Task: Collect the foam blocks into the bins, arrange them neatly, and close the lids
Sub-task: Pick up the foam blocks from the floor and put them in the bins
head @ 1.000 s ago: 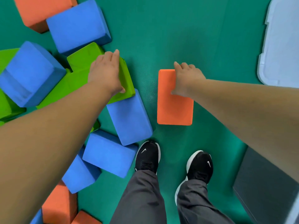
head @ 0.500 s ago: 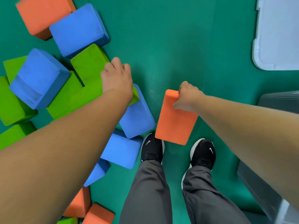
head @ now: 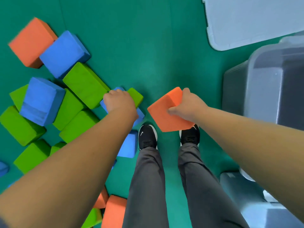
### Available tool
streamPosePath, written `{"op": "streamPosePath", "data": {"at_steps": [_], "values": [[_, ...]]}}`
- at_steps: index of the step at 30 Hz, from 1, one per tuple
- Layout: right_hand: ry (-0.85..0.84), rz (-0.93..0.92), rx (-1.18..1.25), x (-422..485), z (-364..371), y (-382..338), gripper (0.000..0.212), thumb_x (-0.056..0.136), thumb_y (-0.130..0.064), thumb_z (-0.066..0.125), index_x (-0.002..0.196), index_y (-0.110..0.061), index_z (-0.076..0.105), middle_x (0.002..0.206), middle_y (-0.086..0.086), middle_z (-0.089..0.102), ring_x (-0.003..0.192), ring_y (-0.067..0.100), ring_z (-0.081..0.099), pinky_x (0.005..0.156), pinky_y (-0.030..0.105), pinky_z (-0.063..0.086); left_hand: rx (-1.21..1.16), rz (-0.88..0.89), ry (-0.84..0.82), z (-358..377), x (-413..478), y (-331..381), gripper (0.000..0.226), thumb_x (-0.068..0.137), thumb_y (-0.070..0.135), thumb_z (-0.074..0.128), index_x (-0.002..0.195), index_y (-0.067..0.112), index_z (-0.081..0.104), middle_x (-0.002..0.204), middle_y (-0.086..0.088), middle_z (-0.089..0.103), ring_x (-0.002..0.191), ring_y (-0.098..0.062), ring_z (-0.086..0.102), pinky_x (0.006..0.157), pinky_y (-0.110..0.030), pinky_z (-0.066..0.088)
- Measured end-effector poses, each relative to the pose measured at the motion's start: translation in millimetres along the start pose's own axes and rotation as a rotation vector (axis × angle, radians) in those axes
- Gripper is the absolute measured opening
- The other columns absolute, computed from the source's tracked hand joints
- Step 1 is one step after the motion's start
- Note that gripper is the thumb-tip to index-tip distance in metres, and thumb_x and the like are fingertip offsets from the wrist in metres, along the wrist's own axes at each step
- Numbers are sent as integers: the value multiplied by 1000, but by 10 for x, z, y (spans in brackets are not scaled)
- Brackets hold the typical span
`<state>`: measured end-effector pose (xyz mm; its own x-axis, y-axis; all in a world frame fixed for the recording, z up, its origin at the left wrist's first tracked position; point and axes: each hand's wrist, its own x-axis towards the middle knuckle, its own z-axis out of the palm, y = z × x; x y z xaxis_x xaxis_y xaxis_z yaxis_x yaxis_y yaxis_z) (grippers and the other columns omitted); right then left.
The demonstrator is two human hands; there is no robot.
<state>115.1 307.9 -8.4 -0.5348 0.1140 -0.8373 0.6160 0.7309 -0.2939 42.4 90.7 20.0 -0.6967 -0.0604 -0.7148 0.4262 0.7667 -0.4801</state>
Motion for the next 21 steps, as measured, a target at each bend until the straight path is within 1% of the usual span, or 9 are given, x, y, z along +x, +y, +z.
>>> {"op": "streamPosePath", "data": {"at_steps": [3, 5, 7, 9, 11, 13, 14, 18, 21], "values": [[56, 35, 62, -411, -443, 146, 73, 73, -61, 77, 120, -15, 45, 111, 4, 59, 94, 28, 59, 71, 38, 47, -84, 54, 79, -568, -287, 123, 84, 74, 69, 72, 135, 14, 53, 127, -9, 59, 118, -29, 58, 80, -37, 37], [105, 79, 87, -668, -786, 239, 80, 73, -66, 76, 126, -13, 47, 116, 5, 59, 98, 28, 59, 74, 38, 47, -159, 97, 134, -1006, -502, 201, 84, 75, 68, 72, 134, 12, 52, 128, -11, 59, 119, -31, 58, 85, -38, 42], [157, 118, 119, -900, -1148, 306, 88, 72, -70, 74, 133, -12, 48, 125, 7, 60, 109, 30, 61, 81, 40, 49, -216, 143, 194, -1451, -728, 267, 83, 74, 67, 72, 132, 12, 52, 129, -12, 59, 120, -33, 58, 90, -39, 45], [205, 130, 162, -1140, -1525, 364, 93, 66, -76, 72, 133, -15, 52, 125, 5, 62, 115, 30, 63, 87, 41, 52, -232, 183, 256, -1899, -960, 330, 83, 74, 68, 71, 131, 12, 51, 129, -12, 59, 120, -34, 58, 90, -40, 46], [246, 106, 186, -1361, -1903, 432, 83, 65, -76, 72, 124, -20, 58, 118, 0, 65, 108, 27, 65, 84, 38, 51, -236, 220, 312, -2318, -1175, 384, 83, 74, 69, 71, 131, 12, 51, 129, -12, 59, 120, -34, 58, 90, -41, 46], [280, 89, 170, -1583, -2264, 545, 61, 74, -66, 75, 113, -22, 59, 111, 1, 66, 100, 27, 63, 79, 35, 46, -257, 256, 354, -2706, -1374, 452, 83, 74, 70, 70, 131, 12, 51, 129, -12, 59, 120, -35, 58, 88, -41, 46], [312, 85, 159, -1674, -2426, 623, 61, 74, -65, 75, 114, -21, 61, 113, 4, 68, 101, 29, 64, 77, 35, 45, -268, 273, 372, -2882, -1465, 499, 83, 73, 70, 70, 131, 12, 51, 128, -11, 59, 120, -35, 58, 86, -41, 44], [426, 187, 149, -1940, -2877, 1038, 91, 71, -74, 69, 135, -12, 50, 129, 11, 64, 117, 35, 63, 79, 38, 44, -290, 347, 430, -3396, -1761, 812, 79, 71, 68, 70, 126, 14, 52, 122, -9, 59, 114, -34, 59, 76, -40, 36], [486, 280, 179, -2076, -3007, 1444, 96, 69, -78, 64, 135, -11, 48, 130, 14, 63, 115, 37, 64, 78, 40, 46, -334, 429, 445, -3587, -1914, 1163, 73, 70, 63, 71, 122, 15, 51, 119, -7, 57, 111, -33, 57, 73, -40, 37]]}}
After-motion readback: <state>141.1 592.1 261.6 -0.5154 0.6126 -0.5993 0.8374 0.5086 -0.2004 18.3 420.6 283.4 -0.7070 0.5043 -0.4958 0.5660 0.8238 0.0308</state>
